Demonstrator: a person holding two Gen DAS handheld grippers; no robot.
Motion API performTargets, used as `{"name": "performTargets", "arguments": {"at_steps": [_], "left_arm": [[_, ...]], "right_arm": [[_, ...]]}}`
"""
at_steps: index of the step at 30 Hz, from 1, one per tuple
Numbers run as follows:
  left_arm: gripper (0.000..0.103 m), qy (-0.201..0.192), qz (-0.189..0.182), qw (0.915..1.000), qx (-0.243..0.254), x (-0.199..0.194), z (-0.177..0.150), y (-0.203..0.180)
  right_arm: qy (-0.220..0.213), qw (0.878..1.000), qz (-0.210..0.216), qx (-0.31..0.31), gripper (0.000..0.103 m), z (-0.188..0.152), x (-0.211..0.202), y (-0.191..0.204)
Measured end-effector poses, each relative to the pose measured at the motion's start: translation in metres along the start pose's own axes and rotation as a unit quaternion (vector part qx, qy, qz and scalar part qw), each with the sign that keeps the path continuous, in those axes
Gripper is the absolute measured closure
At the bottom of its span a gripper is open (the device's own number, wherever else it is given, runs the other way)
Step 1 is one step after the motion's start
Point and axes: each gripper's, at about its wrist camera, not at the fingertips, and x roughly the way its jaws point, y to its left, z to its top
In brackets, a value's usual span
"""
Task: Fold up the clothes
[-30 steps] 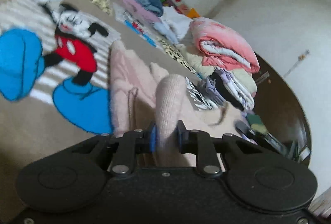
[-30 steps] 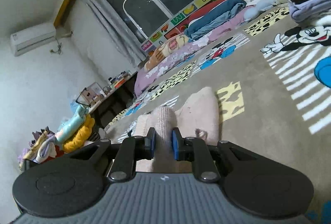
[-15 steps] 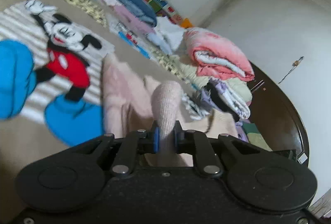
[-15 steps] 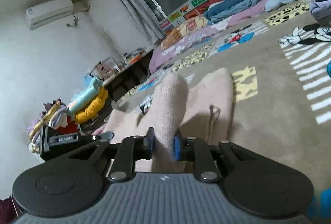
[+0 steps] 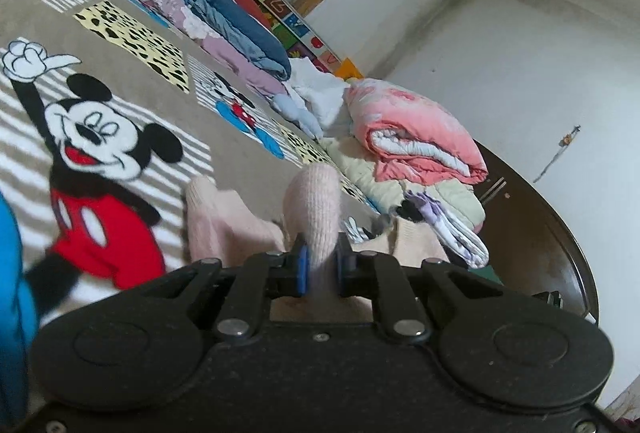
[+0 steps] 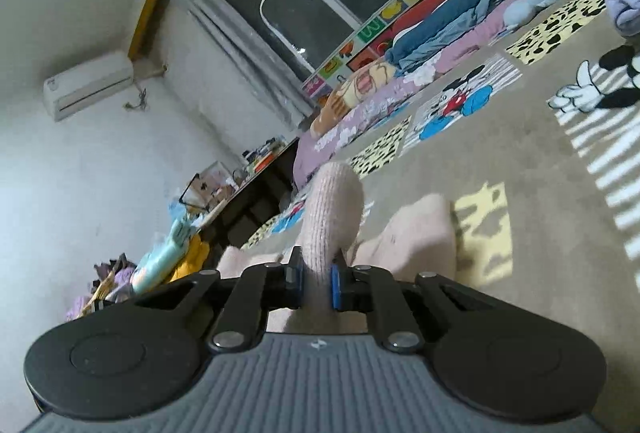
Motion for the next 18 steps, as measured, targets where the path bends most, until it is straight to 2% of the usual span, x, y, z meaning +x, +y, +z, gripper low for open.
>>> {"name": "performTargets", "arguments": {"at_steps": [3,6,9,10,11,12,13,15,18], "left_arm": [[0.093,0.010,0.020,0.9996,-0.015,0.013,0.004,0.011],[0.092,0.033,0.053,0.9974,-0.036,0.023,0.002,0.021],[0.081,0.041,0.064,0.9952,-0.060,0.021,0.002,0.028],[0.079,0.040,0.054,0.9953,-0.071,0.017,0.004,0.029],[0.072,0.036,0.040,0.9951,-0.083,0.011,0.005,0.031],[0.057,0.032,0.025,0.9945,-0.096,0.003,0.007,0.032],[0.051,0.030,0.013,0.9943,-0.102,-0.004,0.008,0.031],[0.048,0.033,-0.007,0.9937,-0.107,-0.018,0.010,0.028],[0.042,0.046,-0.017,0.9935,-0.103,-0.030,0.006,0.020]], "right_arm": [[0.005,1.000,-0.007,0.006,0.089,0.008,0.019,-0.009],[0.024,0.999,-0.036,0.029,0.089,0.008,0.039,-0.026],[0.051,0.995,-0.052,0.062,0.086,0.001,0.053,-0.043],[0.056,0.994,-0.050,0.075,0.083,0.000,0.053,-0.047],[0.051,0.994,-0.046,0.085,0.075,0.000,0.049,-0.049],[0.045,0.993,-0.037,0.098,0.069,0.002,0.044,-0.051],[0.035,0.993,-0.023,0.113,0.065,0.003,0.037,-0.052],[0.026,0.992,-0.002,0.124,0.045,0.006,0.023,-0.051],[0.051,0.993,0.007,0.103,0.042,0.005,0.011,-0.041]]}}
